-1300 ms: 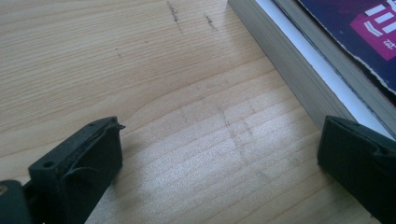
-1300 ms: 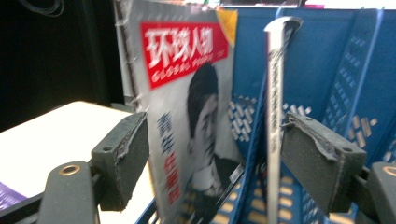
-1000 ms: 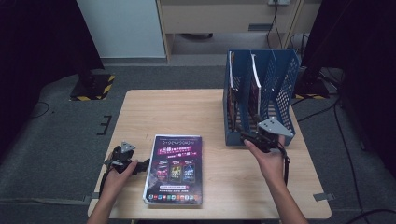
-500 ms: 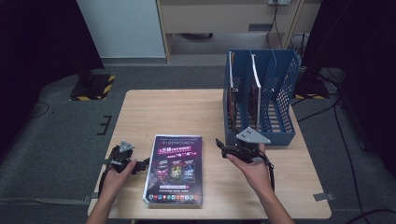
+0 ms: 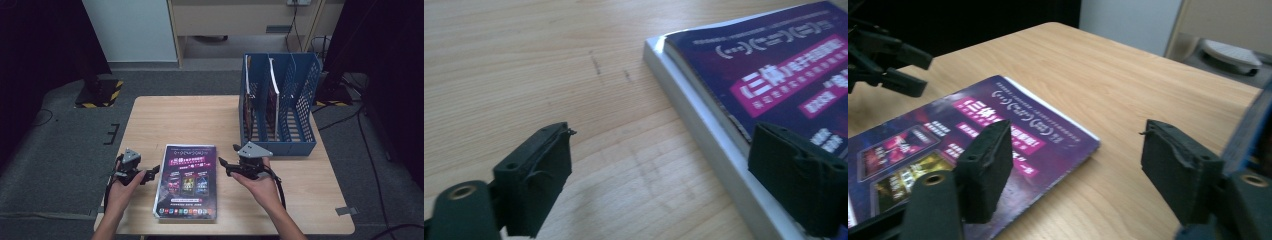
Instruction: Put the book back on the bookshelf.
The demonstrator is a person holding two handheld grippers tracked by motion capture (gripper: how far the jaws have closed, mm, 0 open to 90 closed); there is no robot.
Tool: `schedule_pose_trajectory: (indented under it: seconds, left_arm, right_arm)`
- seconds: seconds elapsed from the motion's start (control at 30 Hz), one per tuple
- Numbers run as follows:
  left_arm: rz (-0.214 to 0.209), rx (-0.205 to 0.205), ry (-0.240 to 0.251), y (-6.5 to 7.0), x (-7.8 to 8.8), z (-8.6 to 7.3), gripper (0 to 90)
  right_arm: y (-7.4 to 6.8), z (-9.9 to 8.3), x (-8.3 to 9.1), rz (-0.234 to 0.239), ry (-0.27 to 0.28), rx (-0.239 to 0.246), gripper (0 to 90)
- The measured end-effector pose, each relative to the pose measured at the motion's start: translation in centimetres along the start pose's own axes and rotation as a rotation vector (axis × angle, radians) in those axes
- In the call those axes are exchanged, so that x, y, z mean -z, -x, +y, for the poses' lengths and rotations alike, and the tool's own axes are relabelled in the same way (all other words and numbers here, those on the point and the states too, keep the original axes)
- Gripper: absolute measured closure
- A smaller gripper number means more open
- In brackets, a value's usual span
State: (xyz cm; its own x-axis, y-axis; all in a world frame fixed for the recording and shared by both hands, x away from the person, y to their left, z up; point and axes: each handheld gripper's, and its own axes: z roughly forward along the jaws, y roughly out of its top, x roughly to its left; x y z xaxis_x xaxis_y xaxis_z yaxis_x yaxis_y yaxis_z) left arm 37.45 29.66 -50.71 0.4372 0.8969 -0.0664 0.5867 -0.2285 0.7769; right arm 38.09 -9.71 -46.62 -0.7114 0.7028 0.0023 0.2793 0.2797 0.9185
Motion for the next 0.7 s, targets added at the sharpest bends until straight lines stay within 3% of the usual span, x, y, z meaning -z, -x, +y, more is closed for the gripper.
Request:
schedule_pose_trajectory:
  seconds: [0.3, 0.47, 0.7]
  left_arm:
    - [-0.05, -0.05, 0.03, 2.5, 0.5, 1.0, 21.8]
    - [-0.083, -0.091, 0.009, 3.8, 0.2, 1.2, 25.6]
    - [-0.098, -0.114, -0.015, 4.6, -0.7, 1.2, 33.5]
  right_arm:
    - [-1.2, -0.5, -1.2, 0.05, -0.053, 0.041, 43.3]
    - [-1.8, -0.9, -1.7, 0.065, -0.082, 0.06, 49.6]
    - [-2.0, -1.0, -2.0, 0.084, -0.096, 0.071, 55.4]
